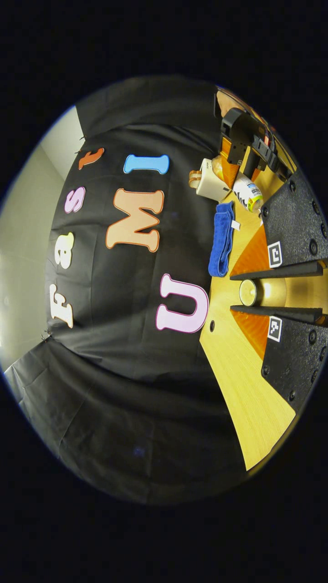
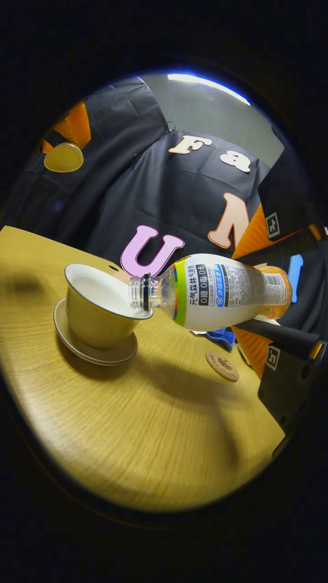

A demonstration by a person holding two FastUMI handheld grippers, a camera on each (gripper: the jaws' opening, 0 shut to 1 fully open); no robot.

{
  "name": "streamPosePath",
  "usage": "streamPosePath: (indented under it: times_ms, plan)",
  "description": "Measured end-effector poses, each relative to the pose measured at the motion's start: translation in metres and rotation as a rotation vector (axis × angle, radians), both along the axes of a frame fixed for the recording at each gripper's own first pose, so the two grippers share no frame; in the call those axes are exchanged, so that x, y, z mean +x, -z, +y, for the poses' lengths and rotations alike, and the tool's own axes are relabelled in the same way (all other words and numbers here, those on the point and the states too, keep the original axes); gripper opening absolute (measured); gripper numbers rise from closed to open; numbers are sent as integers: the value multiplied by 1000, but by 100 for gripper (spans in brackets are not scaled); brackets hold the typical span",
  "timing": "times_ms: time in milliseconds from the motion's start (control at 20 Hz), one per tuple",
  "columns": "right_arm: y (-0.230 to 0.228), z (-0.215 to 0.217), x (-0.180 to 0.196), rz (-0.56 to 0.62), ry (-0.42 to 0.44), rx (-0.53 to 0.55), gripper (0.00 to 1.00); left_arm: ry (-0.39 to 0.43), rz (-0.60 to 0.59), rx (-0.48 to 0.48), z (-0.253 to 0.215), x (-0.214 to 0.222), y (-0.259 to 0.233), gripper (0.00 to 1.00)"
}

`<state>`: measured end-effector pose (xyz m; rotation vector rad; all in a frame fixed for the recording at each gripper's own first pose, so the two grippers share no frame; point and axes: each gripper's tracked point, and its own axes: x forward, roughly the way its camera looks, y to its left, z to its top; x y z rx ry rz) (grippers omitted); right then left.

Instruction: Open the teacup lid with one hand, grasp the water bottle and pour water into the teacup with the other hand; after pouring, place the water bottle on the coaster and then close the teacup lid.

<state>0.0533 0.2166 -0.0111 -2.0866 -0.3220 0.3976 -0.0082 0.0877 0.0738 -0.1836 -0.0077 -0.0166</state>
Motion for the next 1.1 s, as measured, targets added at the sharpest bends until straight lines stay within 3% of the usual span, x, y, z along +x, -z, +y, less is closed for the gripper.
streamPosePath:
  times_ms: [200,400,800,1100]
  plan:
    - [5,-2,2,50,11,55,70,0,2,0,0,0,1,24]
    - [21,-10,-4,172,81,229,68,-3,-7,8,-1,-1,-1,23]
    - [34,-27,-18,425,220,681,68,1,-11,11,-2,-2,-3,24]
    - [23,-38,0,563,315,1009,69,25,3,6,-10,1,2,24]
